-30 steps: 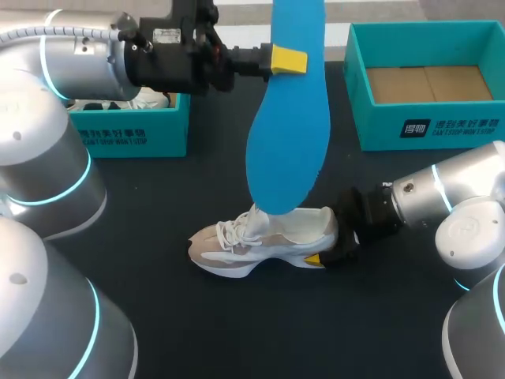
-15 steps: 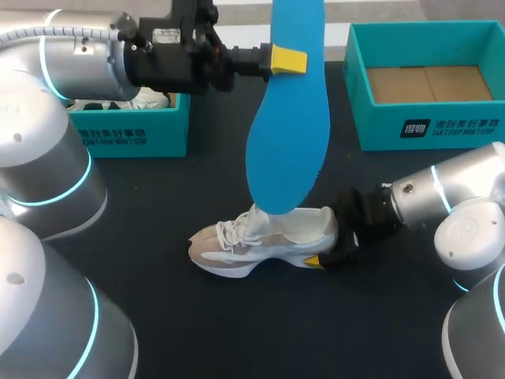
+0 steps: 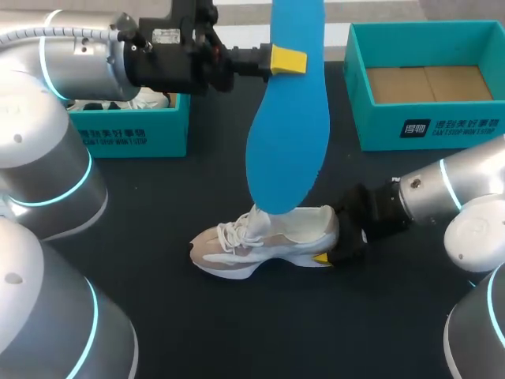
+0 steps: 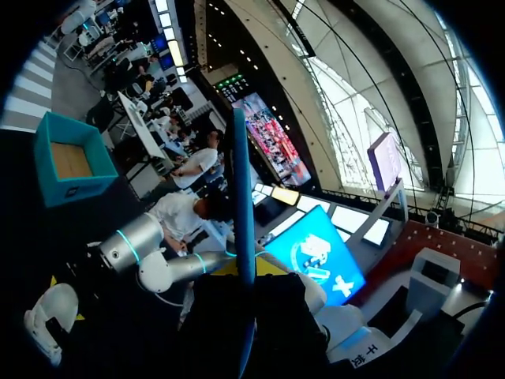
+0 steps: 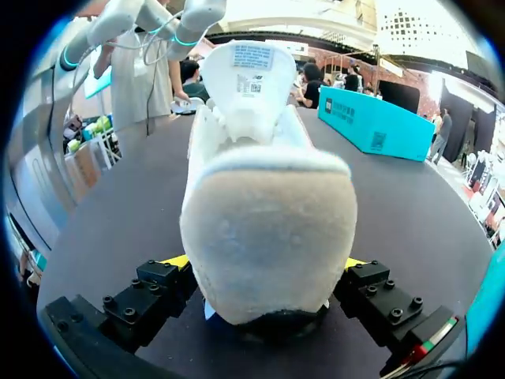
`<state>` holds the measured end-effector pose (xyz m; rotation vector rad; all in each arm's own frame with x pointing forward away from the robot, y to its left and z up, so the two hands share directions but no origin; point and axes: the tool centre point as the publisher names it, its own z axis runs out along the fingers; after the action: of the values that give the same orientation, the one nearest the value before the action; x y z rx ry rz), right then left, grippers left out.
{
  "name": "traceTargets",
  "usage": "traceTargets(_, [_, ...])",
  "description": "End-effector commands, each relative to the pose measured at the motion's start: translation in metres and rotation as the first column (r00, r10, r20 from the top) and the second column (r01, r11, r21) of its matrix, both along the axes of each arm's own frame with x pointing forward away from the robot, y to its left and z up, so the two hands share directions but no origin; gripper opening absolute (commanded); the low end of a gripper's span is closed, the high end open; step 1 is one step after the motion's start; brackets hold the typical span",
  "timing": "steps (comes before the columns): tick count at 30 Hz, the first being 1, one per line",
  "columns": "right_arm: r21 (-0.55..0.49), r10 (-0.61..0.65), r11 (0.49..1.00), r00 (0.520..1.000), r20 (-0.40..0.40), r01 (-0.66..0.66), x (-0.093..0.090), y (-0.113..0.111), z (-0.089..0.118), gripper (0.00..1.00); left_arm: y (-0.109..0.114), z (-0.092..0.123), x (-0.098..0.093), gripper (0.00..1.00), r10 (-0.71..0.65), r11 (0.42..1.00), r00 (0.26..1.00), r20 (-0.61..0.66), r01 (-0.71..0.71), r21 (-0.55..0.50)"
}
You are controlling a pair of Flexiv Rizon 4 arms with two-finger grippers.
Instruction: Take the shoe out of the shoebox, open the shoe tongue, remove and reinsert the insole, then place the shoe into the shoebox
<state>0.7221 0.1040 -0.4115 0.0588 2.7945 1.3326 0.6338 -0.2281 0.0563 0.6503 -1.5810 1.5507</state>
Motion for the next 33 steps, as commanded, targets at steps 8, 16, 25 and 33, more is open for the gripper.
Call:
traceTargets(8, [-0.291,-0.03,0.956,0.999,-0.028,0.02,-0.005,-0.014,0.038,1.0,0.0,-0.001,-0.001,0.0,0.001,1.0,1.0,0.0,-0.001,0.001])
traceTargets(16, [-0.437,-0.032,0.899,0.999,-0.021,0.02,-0.007,-0.013,0.056,1.0,0.0,-0.001,-0.001,0.0,0.001,1.0,1.0,0.0,-0.001,0.001])
traceTargets(25, [-0.579,-0.085,0.811,0.996,0.015,0.078,-0.008,-0.006,0.079,1.0,0.0,-0.001,-0.001,0.0,0.001,1.0,1.0,0.0,-0.001,0.001])
traceTargets(33, [-0.619,-0.122,0.78,0.993,-0.004,0.094,-0.01,0.008,0.094,1.0,0.0,-0.001,-0.001,0.0,0.001,1.0,1.0,0.0,-0.001,0.001])
